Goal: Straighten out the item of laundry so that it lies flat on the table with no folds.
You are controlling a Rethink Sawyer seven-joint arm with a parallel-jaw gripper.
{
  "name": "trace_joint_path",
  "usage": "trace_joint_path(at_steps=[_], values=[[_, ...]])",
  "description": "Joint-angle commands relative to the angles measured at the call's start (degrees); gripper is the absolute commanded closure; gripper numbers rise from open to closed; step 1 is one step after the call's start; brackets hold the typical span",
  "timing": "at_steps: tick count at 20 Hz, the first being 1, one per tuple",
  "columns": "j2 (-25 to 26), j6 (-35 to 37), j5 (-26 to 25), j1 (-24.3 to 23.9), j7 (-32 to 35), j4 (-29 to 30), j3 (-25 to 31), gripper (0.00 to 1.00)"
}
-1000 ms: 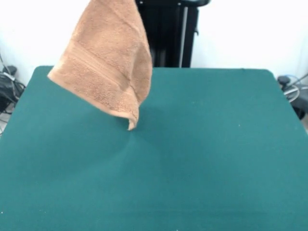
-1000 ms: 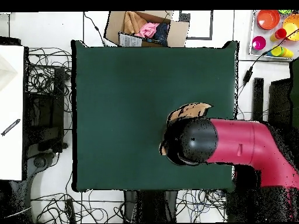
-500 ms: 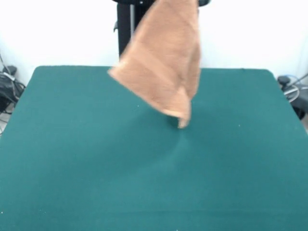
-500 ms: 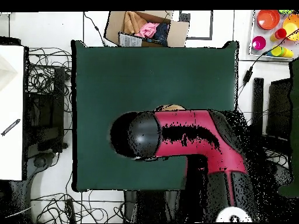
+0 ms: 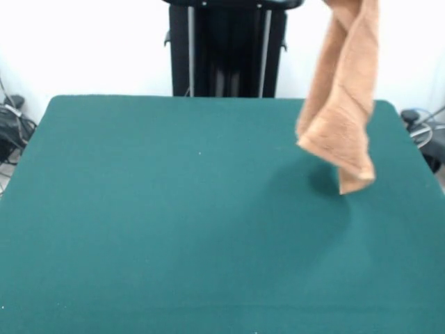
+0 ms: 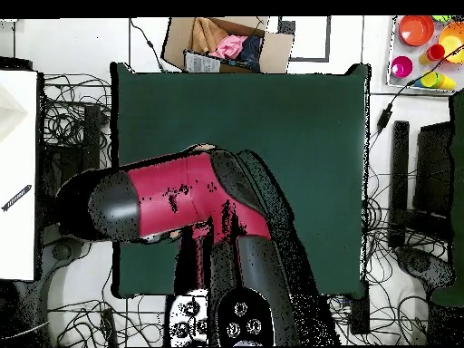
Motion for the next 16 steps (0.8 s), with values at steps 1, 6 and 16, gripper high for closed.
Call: trace_joint_path(at_steps=[1,6,16], values=[[3.7,-8.8,3.5,0.4,17.8,2.3,-5.3,1.00],[1.8,-10.2,6.1,-0.5,14.2,5.0,-5.0,1.00],[1.1,-20.5,9.8,-5.7,2.0,13.3,-3.6,1.00]])
